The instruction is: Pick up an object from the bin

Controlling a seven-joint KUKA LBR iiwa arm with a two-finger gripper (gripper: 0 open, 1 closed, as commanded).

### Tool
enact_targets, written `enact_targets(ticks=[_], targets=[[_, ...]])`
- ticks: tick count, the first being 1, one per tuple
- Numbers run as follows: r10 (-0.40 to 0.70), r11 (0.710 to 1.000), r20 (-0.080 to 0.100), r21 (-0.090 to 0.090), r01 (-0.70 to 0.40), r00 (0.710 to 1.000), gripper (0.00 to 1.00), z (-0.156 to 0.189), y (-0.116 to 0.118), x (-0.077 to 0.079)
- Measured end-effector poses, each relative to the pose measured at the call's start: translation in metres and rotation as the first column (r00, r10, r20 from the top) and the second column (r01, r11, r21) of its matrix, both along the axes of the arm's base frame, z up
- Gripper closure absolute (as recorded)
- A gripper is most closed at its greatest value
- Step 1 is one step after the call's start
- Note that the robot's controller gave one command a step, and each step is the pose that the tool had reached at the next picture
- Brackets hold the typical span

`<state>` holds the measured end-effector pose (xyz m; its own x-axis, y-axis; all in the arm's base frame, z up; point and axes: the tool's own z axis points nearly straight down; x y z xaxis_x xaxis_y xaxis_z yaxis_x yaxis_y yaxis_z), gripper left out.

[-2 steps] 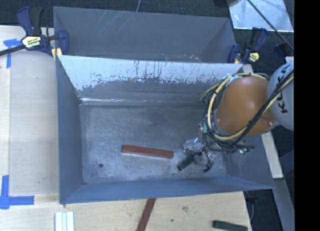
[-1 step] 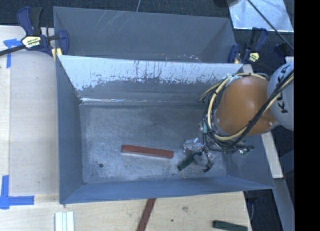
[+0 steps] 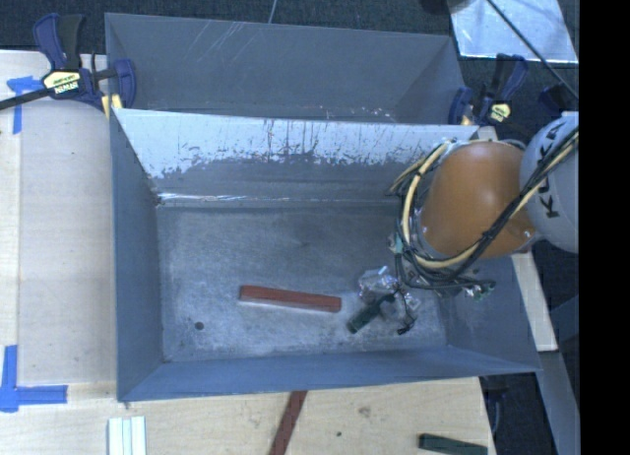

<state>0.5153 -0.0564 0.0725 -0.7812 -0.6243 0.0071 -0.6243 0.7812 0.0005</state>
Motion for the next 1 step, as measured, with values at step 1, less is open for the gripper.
enact_targets(ticks=[1], targets=[[-0.008,1.0,0.004,0.002,0.008,1.0,1.0,0.0001,0.0009,0.0039]])
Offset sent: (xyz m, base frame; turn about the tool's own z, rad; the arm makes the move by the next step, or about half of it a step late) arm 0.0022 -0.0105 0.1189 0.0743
